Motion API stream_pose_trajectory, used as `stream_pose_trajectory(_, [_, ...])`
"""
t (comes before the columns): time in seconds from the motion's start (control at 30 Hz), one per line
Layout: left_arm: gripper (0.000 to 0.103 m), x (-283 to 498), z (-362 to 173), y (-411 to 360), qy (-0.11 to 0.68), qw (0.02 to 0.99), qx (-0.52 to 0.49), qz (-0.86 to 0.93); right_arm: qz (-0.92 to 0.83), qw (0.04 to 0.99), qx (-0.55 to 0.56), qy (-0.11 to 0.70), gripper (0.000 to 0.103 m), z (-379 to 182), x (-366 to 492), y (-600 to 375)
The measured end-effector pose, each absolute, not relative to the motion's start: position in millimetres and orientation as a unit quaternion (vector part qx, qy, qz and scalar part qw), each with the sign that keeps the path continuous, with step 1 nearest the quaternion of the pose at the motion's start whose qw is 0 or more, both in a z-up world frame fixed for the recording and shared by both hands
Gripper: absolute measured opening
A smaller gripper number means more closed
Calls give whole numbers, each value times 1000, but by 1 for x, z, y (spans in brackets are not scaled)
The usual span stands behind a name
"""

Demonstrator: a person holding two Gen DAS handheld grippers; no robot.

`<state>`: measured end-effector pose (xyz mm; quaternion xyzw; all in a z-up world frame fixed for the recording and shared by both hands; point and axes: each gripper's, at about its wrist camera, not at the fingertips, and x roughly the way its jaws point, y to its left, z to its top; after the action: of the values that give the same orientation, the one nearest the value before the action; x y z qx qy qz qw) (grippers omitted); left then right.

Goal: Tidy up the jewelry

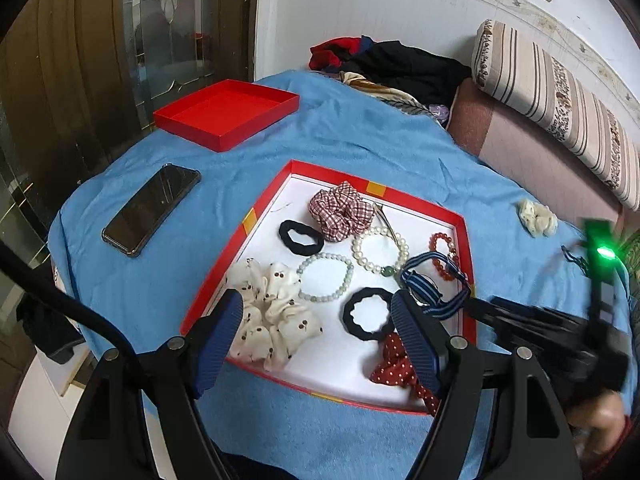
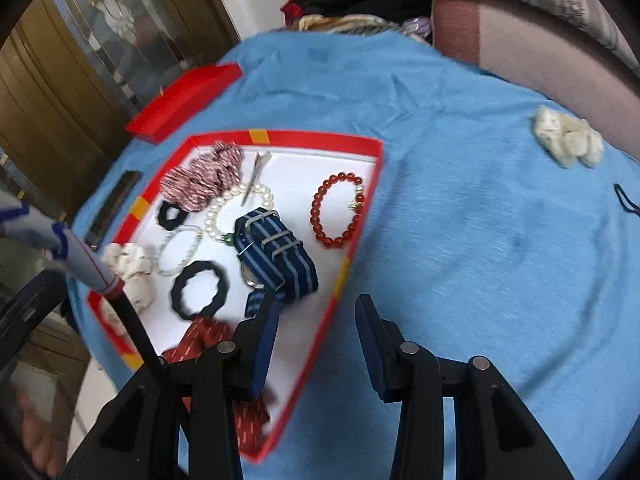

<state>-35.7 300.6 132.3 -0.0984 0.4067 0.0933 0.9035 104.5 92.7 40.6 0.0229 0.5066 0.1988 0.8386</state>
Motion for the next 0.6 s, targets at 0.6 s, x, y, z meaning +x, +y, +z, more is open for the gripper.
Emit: stream_pose_trajectory(0.6, [76, -27, 133, 258, 400, 912, -74, 59, 36, 861, 96, 499, 5, 28, 89, -45])
